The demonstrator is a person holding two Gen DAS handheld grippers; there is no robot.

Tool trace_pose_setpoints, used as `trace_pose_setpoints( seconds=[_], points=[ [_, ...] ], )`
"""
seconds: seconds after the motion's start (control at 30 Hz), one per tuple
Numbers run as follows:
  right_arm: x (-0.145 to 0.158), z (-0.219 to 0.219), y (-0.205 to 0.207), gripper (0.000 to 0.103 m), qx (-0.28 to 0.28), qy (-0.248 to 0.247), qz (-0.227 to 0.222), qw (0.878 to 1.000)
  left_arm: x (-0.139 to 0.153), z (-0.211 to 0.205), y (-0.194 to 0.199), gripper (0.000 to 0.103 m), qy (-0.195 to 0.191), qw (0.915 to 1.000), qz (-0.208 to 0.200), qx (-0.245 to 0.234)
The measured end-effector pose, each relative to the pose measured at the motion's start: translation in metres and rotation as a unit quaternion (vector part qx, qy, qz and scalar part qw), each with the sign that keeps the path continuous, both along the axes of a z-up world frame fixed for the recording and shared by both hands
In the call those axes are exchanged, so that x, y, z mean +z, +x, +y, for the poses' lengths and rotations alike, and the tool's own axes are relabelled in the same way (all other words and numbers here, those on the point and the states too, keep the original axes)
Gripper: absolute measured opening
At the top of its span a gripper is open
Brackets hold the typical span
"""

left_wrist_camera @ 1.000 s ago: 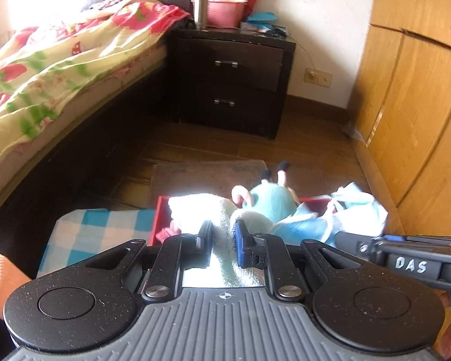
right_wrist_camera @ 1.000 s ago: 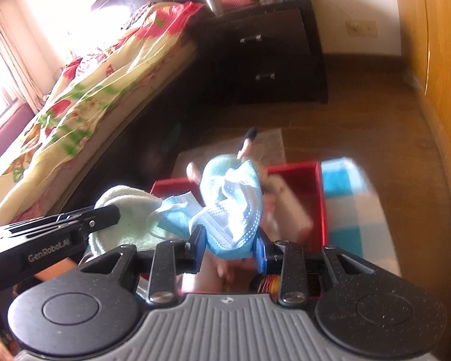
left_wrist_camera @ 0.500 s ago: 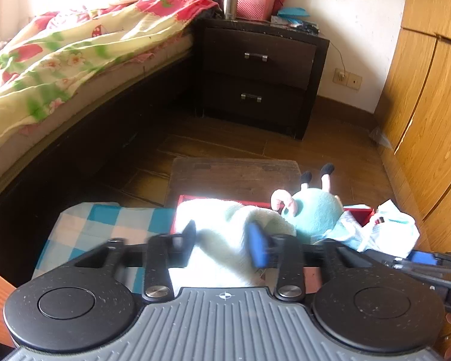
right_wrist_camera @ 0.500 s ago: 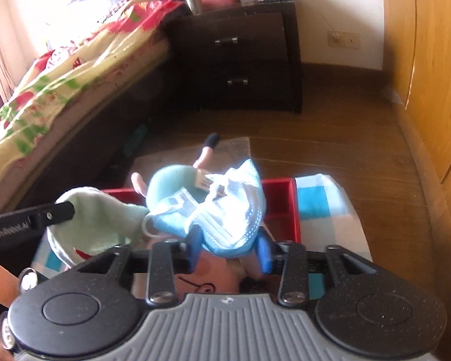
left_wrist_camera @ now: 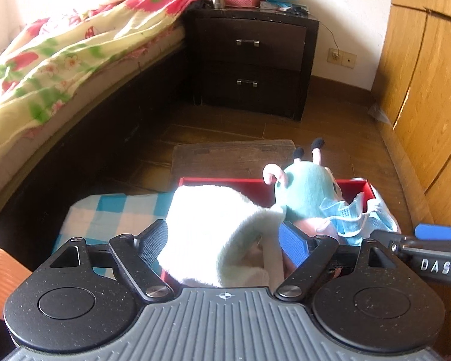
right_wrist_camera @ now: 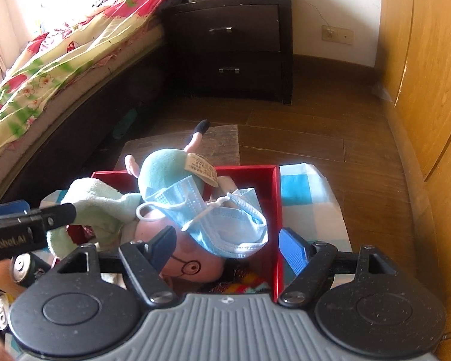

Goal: Organize soft objects
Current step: 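Open both grippers, dropping towel and face mask into the red box, then withdraw both grippers from the red box back over the table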

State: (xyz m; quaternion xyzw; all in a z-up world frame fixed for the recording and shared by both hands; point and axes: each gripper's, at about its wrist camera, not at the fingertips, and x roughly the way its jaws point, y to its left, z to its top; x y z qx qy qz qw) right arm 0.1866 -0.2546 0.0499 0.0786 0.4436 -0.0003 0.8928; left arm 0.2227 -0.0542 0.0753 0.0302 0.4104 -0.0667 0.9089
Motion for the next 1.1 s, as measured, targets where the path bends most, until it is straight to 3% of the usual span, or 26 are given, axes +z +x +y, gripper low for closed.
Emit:
trace_pose_setpoints(
  seconds=[0.63,1.1],
  points=[
    [0.006,0.006,-0.020,0.055,0.009,0.011,0.014,1.000,0.023,0.000,-0.033,0.080,0.010,0.9995,-0.029,-0.008],
    [-0.004,0.009,-0.057,0.055,0.026,0.001,0.044,0.999,0.008,-0.010,-0.069,0.081,0.035,0.9986,-0.007,-0.038]
  ],
)
